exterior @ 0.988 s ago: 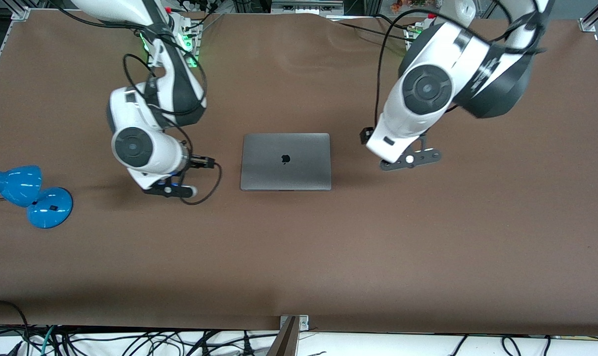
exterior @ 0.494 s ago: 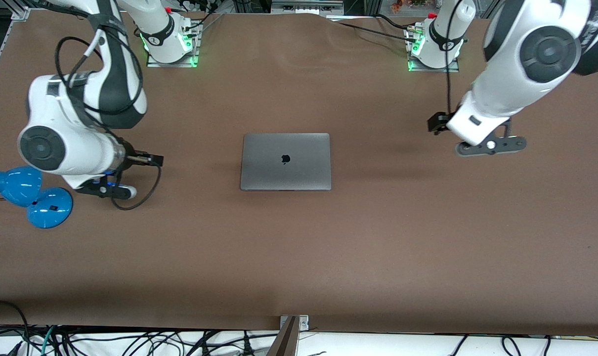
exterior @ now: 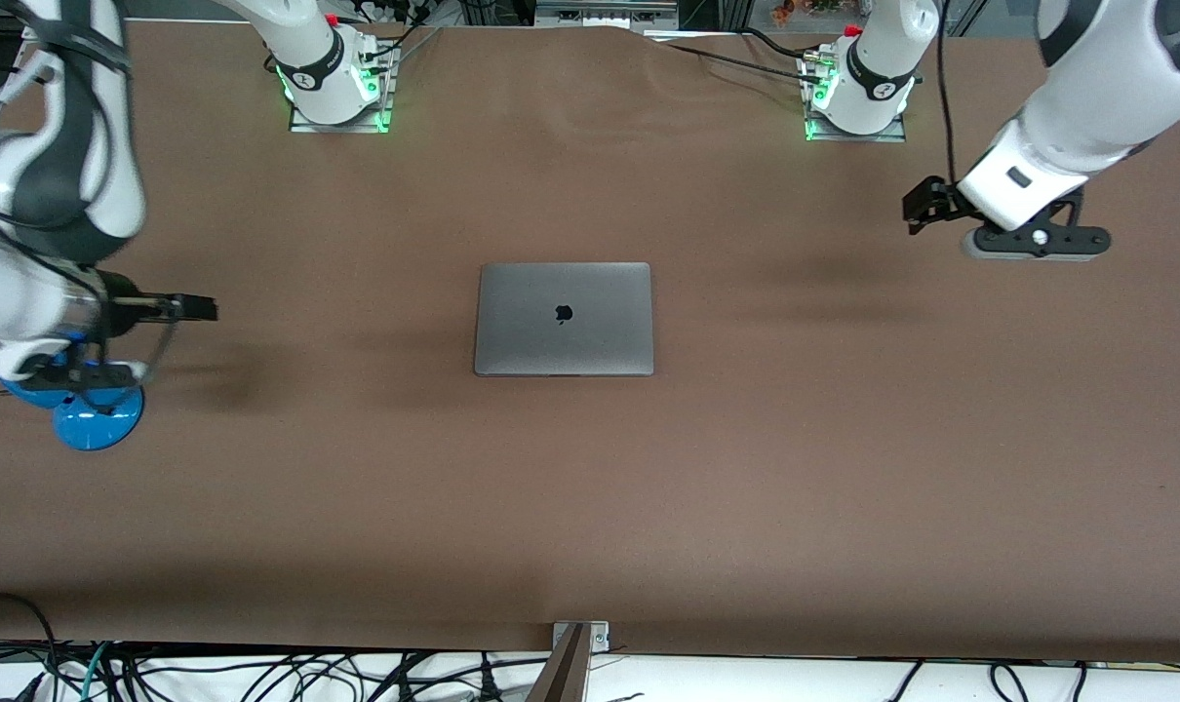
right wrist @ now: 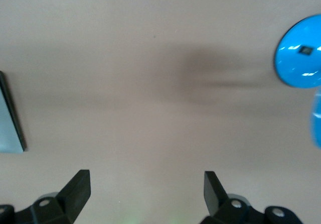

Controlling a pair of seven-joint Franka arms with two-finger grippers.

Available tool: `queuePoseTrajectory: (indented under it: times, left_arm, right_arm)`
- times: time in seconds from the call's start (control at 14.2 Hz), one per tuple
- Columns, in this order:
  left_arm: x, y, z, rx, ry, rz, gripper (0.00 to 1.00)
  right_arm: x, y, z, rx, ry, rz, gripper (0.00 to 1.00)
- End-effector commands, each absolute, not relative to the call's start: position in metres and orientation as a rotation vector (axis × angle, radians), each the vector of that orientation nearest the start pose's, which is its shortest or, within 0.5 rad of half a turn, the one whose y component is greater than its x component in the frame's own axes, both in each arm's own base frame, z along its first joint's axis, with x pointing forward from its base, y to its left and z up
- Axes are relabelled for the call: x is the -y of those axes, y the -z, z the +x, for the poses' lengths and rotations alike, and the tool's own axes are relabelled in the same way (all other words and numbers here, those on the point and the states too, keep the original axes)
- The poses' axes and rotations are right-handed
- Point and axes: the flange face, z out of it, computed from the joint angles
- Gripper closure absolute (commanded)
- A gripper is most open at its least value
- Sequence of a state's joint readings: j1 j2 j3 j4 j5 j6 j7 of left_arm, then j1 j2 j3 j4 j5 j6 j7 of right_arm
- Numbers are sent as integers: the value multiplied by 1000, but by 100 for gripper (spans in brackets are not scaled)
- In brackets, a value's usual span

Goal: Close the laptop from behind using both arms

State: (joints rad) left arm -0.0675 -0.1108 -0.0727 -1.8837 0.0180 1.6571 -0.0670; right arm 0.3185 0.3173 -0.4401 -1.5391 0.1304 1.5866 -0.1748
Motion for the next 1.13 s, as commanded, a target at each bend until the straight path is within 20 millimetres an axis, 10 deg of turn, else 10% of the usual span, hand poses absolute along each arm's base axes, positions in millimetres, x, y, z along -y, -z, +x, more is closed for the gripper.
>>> queuePoseTrajectory:
  times: [0.0, 0.42, 1.06]
  left_arm:
    - [46, -551, 508, -250, -140, -3118, 0]
    - [42, -566, 522, -318, -95, -3102, 0]
    - [40, -578, 515, -298, -176, -3101, 0]
  right_arm:
    - [32, -525, 595, 137, -238, -3134, 0]
    - [5, -611, 537, 24, -9, -3184, 0]
    - [-9, -603, 540, -88, -57, -3163, 0]
